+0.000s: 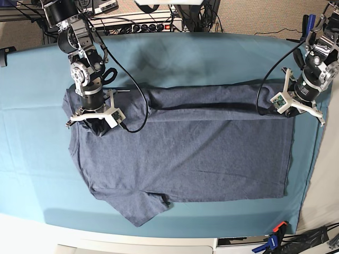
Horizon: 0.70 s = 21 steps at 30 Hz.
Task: Fold the T-shirt properly
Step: 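Lift the sleeve-side edge with both grippers and fold it over the shirt body, then move the left gripper along the fold toward the right gripper, lowering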
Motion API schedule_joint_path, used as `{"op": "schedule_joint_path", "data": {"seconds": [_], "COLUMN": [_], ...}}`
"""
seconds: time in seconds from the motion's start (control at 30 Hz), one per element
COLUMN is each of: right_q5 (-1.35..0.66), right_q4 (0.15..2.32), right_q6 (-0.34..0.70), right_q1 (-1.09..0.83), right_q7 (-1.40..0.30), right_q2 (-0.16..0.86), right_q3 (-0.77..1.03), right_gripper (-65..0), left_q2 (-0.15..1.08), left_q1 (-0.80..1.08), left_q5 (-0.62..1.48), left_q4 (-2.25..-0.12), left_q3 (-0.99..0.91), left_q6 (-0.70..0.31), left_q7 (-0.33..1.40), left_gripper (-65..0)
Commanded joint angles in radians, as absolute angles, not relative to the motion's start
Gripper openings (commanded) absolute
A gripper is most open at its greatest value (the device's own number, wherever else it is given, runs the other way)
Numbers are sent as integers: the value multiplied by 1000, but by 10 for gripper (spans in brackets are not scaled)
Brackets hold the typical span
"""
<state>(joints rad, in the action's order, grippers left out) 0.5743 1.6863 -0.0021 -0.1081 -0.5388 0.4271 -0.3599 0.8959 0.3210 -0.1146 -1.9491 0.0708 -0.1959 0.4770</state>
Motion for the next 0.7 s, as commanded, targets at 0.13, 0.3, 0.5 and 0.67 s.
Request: {"op": "schedule_joint_path", "data": {"seconds": [0.13,0.3,0.5,0.67], "right_q5": [583,583,583,583], "right_q4": [1700,1700,1700,1700], "right_q6": [-23,-23,-23,-23], "right_q1": [-94,-94,-94,-94], "right_q7": [-532,-539,-543,-543], "right_q2": [438,438,437,438], "right_q3": [-352,-352,-352,-352], "right_gripper": [-650,-650,-650,-650], "left_q2": [918,917,917,917], "left_q1": [313,313,313,313], "left_q5": [-123,-143,-163,-164], "left_q4": [-1961,-1961,-1961,-1928], "left_q3": [62,62,62,62], "left_q6": [-182,-182,-182,-182], "left_q7": [507,518,542,493], "left_gripper": [-650,-650,-650,-650]}}
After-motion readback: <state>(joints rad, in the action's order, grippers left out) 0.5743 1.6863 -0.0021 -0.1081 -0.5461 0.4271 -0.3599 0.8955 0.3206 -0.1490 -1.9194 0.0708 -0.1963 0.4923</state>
